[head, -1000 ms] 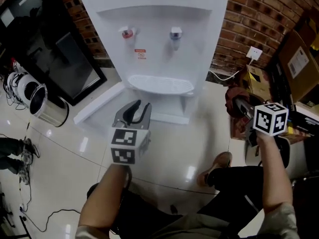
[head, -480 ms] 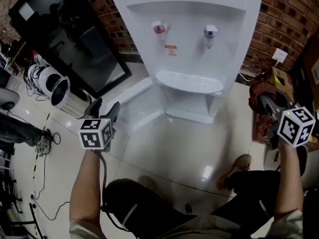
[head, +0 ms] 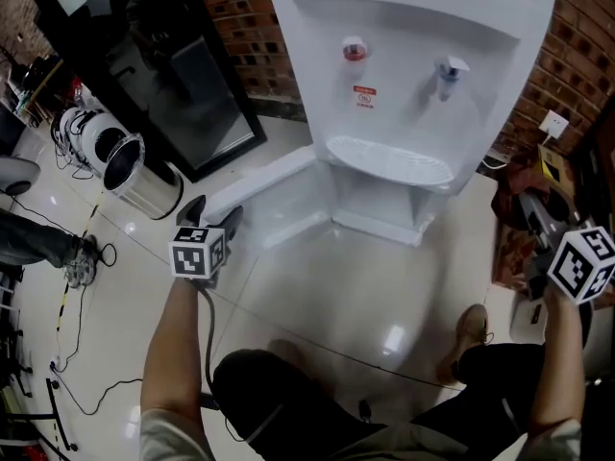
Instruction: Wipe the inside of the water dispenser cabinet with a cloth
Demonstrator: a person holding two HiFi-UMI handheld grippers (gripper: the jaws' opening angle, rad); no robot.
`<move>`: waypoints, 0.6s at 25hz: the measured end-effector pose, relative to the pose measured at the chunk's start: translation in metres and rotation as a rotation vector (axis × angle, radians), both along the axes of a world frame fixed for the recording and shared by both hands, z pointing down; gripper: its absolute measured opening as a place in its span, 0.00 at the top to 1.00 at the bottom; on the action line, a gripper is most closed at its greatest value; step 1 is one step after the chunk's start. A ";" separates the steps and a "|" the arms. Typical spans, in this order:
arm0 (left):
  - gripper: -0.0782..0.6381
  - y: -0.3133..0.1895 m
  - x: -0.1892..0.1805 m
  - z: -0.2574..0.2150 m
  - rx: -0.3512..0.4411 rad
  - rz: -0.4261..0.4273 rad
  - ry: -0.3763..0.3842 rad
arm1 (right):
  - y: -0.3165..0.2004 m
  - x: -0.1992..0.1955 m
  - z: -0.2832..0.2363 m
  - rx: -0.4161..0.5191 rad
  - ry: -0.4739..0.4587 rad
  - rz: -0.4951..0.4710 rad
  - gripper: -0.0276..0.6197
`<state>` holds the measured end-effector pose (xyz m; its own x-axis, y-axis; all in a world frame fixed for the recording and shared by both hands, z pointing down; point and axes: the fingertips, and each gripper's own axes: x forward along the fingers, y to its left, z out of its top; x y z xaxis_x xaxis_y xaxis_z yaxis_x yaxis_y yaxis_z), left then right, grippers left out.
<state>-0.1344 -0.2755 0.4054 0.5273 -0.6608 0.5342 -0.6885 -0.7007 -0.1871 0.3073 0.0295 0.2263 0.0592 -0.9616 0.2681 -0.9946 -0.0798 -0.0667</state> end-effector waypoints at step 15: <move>0.41 0.055 -0.012 -0.012 0.013 0.008 -0.086 | 0.018 -0.022 0.000 0.031 -0.011 -0.063 0.79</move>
<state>-0.1461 -0.2206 0.3933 0.4851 -0.6639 0.5691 -0.6639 -0.7032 -0.2545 0.2856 0.0474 0.2261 -0.0045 -0.9711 0.2385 -0.9967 -0.0148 -0.0793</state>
